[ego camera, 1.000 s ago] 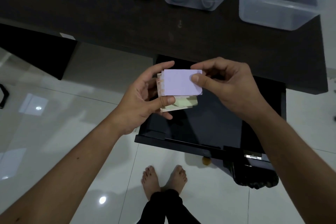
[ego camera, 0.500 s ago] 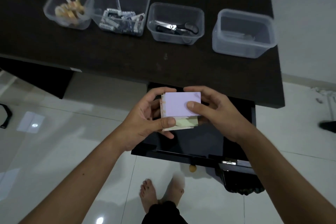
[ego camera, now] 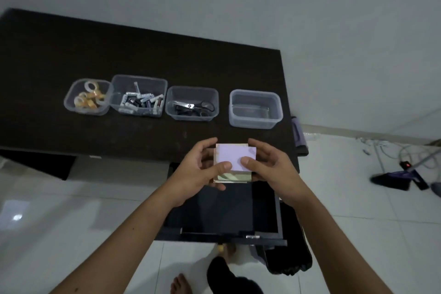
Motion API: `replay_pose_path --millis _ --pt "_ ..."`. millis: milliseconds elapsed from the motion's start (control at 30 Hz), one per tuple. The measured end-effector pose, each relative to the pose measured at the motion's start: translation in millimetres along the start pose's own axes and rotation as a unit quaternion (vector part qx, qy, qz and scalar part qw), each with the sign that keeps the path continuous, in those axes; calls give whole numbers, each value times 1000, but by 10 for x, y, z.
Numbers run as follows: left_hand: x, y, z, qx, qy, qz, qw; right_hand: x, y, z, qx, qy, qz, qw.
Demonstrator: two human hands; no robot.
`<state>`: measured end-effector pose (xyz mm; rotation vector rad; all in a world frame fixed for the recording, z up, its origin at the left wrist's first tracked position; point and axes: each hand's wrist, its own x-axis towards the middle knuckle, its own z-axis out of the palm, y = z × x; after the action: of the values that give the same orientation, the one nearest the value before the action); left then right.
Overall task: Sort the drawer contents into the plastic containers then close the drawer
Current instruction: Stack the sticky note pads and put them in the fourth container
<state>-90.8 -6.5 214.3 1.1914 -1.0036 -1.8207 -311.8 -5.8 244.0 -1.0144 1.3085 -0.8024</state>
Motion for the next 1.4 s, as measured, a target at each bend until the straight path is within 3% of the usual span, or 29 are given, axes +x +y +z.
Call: replay_pose_path --millis 167,300,533,700,1033,1233,1400 --pt "593 268 159 19 -22 3 1000 373 -180 -369 36 12 -19 999" --pt "1123 360 294 35 -9 7 999 755 -261 -669 19 46 -25 998" --pt "1942 575 493 30 24 -1 999 1516 -473 -1112 -2 37 -25 999" --pt "2374 515 530 112 34 -31 993 2000 -383 -1315 -46 15 8 999" --pt "2583 345 478 209 57 -75 973 2305 -172 -1342 -163 -22 18 986" --pt "2609 248 505 260 58 -140 954 2379 -124 -1253 -312 -41 49 948" --pt "2685 255 626 238 134 -145 951 2483 -120 -1173 -327 -20 76 942"
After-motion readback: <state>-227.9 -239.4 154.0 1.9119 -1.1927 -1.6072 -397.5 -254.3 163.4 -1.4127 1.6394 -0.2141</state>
